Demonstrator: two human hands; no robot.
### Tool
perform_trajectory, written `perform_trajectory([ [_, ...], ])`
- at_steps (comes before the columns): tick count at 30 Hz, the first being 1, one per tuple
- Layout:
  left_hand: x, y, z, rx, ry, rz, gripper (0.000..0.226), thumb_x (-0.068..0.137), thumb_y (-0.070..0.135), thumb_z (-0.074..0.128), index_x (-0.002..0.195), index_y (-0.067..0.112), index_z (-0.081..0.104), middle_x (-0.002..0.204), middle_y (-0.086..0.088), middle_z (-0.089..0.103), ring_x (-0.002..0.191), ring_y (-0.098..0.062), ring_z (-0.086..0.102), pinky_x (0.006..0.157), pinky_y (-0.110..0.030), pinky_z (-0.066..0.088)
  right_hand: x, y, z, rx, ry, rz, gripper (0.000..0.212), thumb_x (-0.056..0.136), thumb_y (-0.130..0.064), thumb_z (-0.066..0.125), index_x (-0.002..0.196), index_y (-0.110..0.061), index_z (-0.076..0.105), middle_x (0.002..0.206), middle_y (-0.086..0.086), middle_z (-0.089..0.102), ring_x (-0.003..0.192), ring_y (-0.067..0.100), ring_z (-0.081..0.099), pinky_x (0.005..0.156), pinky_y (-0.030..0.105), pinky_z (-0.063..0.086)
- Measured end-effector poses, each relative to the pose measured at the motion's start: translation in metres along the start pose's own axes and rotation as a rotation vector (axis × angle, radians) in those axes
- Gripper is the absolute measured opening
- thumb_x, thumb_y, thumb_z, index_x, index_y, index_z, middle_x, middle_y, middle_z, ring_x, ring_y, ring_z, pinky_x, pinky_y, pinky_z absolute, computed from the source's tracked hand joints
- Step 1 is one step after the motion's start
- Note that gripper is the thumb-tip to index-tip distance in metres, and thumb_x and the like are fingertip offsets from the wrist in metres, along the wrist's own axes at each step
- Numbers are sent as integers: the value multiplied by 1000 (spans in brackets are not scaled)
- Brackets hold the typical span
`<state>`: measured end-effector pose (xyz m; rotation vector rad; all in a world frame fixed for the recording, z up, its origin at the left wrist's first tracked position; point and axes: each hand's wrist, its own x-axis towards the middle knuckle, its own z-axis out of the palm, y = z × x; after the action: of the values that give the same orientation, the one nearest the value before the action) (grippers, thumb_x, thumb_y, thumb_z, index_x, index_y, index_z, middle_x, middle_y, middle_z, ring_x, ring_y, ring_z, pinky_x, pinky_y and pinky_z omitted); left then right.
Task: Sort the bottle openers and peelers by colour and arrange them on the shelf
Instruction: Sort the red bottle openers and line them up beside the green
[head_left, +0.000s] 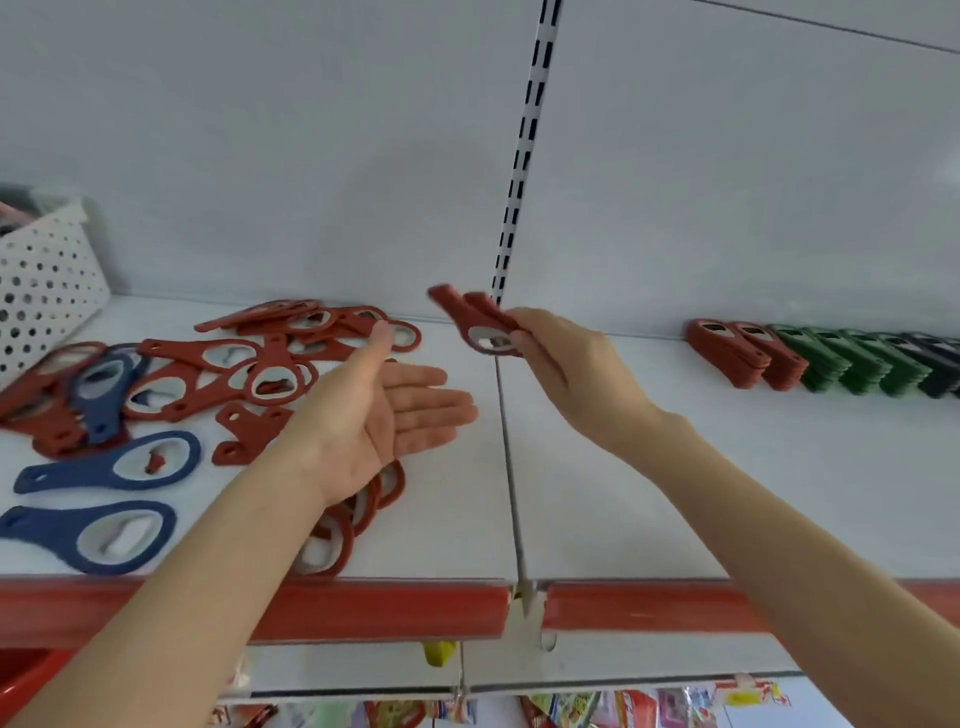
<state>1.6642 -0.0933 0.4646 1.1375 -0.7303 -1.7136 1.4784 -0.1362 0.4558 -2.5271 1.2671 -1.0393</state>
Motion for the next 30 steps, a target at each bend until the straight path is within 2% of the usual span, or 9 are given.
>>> perform_trajectory([
  [3, -8, 5, -9, -134, -123, -88, 67, 89, 52, 39, 85, -8, 67, 78, -20, 70, 61, -20, 70, 45, -21, 54, -11, -16, 13, 34, -10, -264, 39, 98, -26, 38, 112, 0, 64, 108, 11, 67, 100, 22, 61, 89, 30, 47],
  [6, -17, 3, -15, -145, -141, -63, 34, 73, 29, 57, 65, 0, 73, 69, -13, 69, 57, -13, 68, 42, -17, 52, -9, -23, 25, 84, -6, -354, 37, 97, -22, 39, 114, -1, 64, 118, 16, 62, 112, 24, 54, 99, 29, 43],
  [10, -28, -4, -29, -107, -87, 92, 16, 75, 9, 57, 82, 1, 68, 78, -13, 70, 62, -12, 68, 49, -17, 53, 7, -29, 30, 196, -53, -55, 31, 96, -16, 48, 123, -4, 58, 123, 9, 59, 114, 11, 49, 99, 16, 37],
  [15, -41, -8, -42, -221, 83, 195, 22, 92, 1, 37, 104, -2, 55, 81, -14, 71, 59, -12, 65, 51, -21, 53, 36, -29, 43, -17, -427, 388, 48, 89, -39, 56, 128, -11, 51, 120, 6, 58, 110, 21, 55, 92, 30, 43],
  [20, -51, -14, -43, -217, 156, 296, 23, 92, 0, 37, 100, 7, 57, 76, -11, 70, 58, -12, 64, 54, -26, 55, 48, -37, 58, -50, -532, 408, 50, 82, -32, 68, 117, 0, 54, 110, 13, 62, 95, 26, 58, 84, 38, 49],
  [22, -55, -17, -42, -193, 177, 312, 23, 92, 1, 39, 101, 11, 58, 75, -10, 69, 58, -12, 62, 52, -26, 54, 52, -36, 57, 14, -543, 423, 43, 79, -24, 71, 103, 9, 59, 86, 20, 62, 73, 29, 55, 69, 37, 49],
  [24, -57, -20, -42, -193, 193, 312, 22, 93, 3, 41, 103, 13, 58, 75, -9, 66, 58, -12, 60, 52, -27, 54, 54, -34, 52, 119, -551, 456, 28, 76, -16, 73, 75, 9, 61, 64, 12, 47, 56, 21, 41, 53, 28, 35],
  [28, -61, -26, -38, -220, 202, 317, 19, 97, 17, 42, 106, 17, 59, 80, -11, 66, 60, -14, 62, 52, -27, 54, 49, -32, 42, 366, -541, 516, 8, 78, -11, 71, 83, -9, 65, 79, 6, 61, 70, 15, 52, 57, 19, 38],
  [30, -63, -29, -37, -245, 180, 321, 22, 97, 24, 41, 112, 15, 56, 87, -13, 67, 66, -17, 65, 53, -27, 55, 47, -34, 37, 467, -483, 480, 11, 78, -8, 70, 80, -16, 62, 75, 2, 62, 66, 12, 53, 56, 15, 40],
])
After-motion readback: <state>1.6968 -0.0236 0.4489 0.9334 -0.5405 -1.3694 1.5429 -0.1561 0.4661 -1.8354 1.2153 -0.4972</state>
